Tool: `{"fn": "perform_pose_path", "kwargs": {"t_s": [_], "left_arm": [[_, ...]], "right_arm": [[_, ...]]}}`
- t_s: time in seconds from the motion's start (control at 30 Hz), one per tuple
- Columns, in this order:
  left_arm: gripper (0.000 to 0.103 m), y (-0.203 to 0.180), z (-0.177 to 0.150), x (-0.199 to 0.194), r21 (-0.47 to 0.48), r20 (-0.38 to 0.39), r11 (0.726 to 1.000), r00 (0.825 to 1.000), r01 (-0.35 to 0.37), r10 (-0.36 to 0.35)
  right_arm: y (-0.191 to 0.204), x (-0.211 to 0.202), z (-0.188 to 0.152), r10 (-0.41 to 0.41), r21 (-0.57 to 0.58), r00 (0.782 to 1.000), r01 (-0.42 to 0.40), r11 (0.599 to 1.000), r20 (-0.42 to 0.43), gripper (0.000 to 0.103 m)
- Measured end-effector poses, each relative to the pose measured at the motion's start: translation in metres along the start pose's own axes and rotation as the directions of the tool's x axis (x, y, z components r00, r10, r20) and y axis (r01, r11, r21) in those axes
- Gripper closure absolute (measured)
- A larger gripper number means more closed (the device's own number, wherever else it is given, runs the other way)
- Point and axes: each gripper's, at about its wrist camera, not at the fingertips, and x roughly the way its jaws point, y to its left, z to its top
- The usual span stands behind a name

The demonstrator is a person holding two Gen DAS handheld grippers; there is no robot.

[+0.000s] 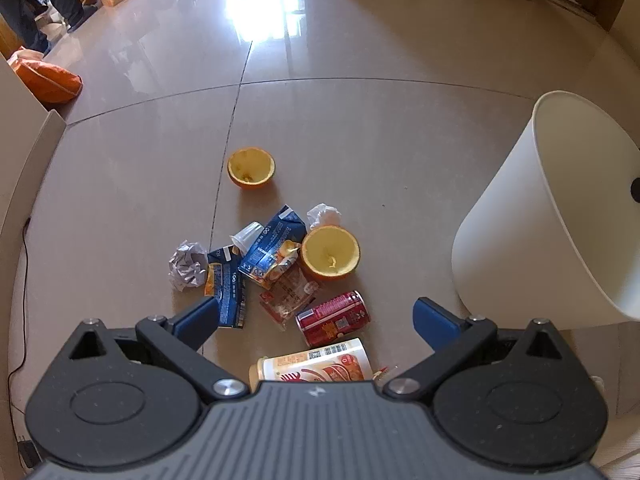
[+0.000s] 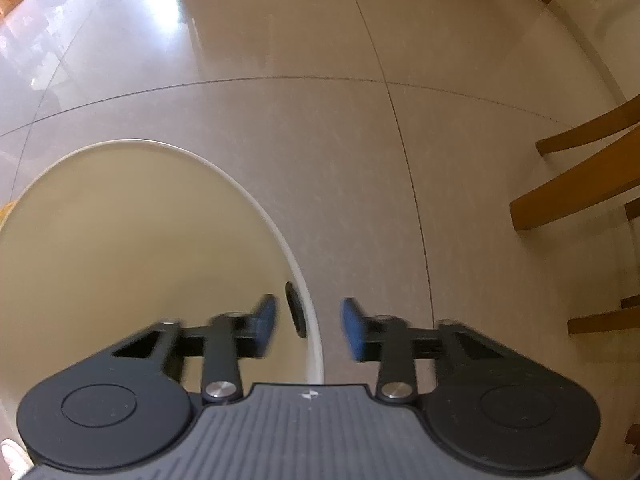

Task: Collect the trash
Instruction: 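Clamp the white bin rim with the right tool while the left tool approaches the cream bottle, then grasp the cream drink bottle with the left tool and lift it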

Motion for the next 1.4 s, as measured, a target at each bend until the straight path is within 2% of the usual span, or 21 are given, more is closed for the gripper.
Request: {"fn": "perform_pose_path", "kwargs": {"t_s": [0.07, 0.23, 0.53, 0.67, 0.73, 0.93, 1.2, 1.27, 1.4], "left_arm": [[0.001, 0.001, -0.001, -0.001, 0.001, 0.003, 1.0, 1.0, 0.007, -0.007], [0.001, 0.003, 0.0, 0.0, 0.0, -0.009, 1.0, 1.0, 0.013, -0.013], [0.001, 0.006, -0.001, -0.003, -0.015, 0.011, 1.0, 1.0, 0.02, -0.019], [0.001, 0.008, -0.004, -0.001, -0.018, 0.007, 1.0, 1.0, 0.005, -0.005], [0.001, 0.009, -0.005, 0.003, -0.02, -0.002, 1.0, 1.0, 0.002, -0.002], [0.001, 0.01, -0.006, 0.01, -0.035, -0.014, 0.999, 1.0, 0.012, -0.012], [0.001, 0.016, -0.024, 0.029, -0.028, 0.042, 0.999, 0.999, 0.023, -0.022], [0.001, 0.021, -0.035, 0.042, -0.032, 0.027, 0.999, 0.999, 0.029, -0.028], [0.001, 0.025, -0.059, 0.074, -0.035, -0.053, 0.999, 0.999, -0.012, 0.01]], "right_arm": [[-0.001, 0.003, 0.002, 0.02, 0.011, 1.0, -0.02, 1.0, -0.001, 0.086], [0.006, 0.0, -0.004, -0.022, -0.012, 1.0, 0.022, 1.0, 0.0, 0.088], [0.007, -0.004, -0.025, -0.037, 0.008, 0.992, 0.039, 0.999, -0.12, 0.089], [0.005, -0.002, -0.023, -0.02, 0.01, 0.995, 0.021, 1.0, -0.101, 0.089], [0.006, -0.002, -0.025, -0.018, -0.007, 0.996, 0.017, 1.0, -0.093, 0.085], [0.009, 0.003, -0.027, -0.029, -0.052, 0.995, 0.024, 0.998, -0.095, 0.086], [0.013, 0.0, -0.026, -0.02, -0.057, 0.996, 0.015, 0.998, -0.086, 0.086], [0.011, -0.001, -0.026, -0.014, -0.048, 0.996, 0.01, 0.999, -0.089, 0.087], [0.007, -0.001, -0.025, -0.009, -0.046, 0.996, 0.005, 0.999, -0.094, 0.087]]}}
